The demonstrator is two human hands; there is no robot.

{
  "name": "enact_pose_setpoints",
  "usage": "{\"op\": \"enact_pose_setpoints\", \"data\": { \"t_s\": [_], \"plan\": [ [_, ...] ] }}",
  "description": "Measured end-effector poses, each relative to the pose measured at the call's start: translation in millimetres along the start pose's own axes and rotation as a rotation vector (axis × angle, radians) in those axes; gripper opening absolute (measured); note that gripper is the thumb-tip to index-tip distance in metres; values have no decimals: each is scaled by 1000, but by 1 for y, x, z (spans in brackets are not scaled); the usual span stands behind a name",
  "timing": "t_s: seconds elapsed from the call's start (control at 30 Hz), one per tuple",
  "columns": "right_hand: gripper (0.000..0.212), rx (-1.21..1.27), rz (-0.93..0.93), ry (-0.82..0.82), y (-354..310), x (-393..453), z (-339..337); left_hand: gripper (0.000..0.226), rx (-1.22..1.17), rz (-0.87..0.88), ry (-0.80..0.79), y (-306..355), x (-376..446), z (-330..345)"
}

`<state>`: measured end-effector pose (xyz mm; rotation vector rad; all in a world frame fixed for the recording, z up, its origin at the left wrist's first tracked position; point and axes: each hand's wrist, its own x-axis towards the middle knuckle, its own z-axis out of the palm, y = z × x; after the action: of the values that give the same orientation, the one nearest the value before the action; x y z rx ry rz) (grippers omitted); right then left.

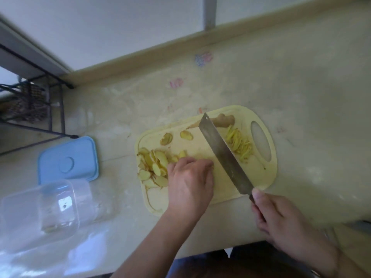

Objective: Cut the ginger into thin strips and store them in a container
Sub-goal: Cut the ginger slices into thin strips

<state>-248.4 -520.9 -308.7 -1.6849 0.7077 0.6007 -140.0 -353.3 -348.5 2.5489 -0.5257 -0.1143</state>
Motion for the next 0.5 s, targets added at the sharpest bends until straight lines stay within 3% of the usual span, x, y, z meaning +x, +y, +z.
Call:
{"op": "enact_pose_setpoints", "data": {
  "t_s": [0.13, 0.3, 0.5],
  "plan": [
    [59, 108, 45, -51, -7, 5, -19, 28, 3, 9, -36, 6, -6, 10],
    [60, -6, 4, -120, -12, 17, -51, 17, 40, 16, -30, 2, -12, 23],
    [59, 17, 19, -200, -17, 23, -73, 28, 170, 8, -86, 14, -13, 17]
  ]
}}
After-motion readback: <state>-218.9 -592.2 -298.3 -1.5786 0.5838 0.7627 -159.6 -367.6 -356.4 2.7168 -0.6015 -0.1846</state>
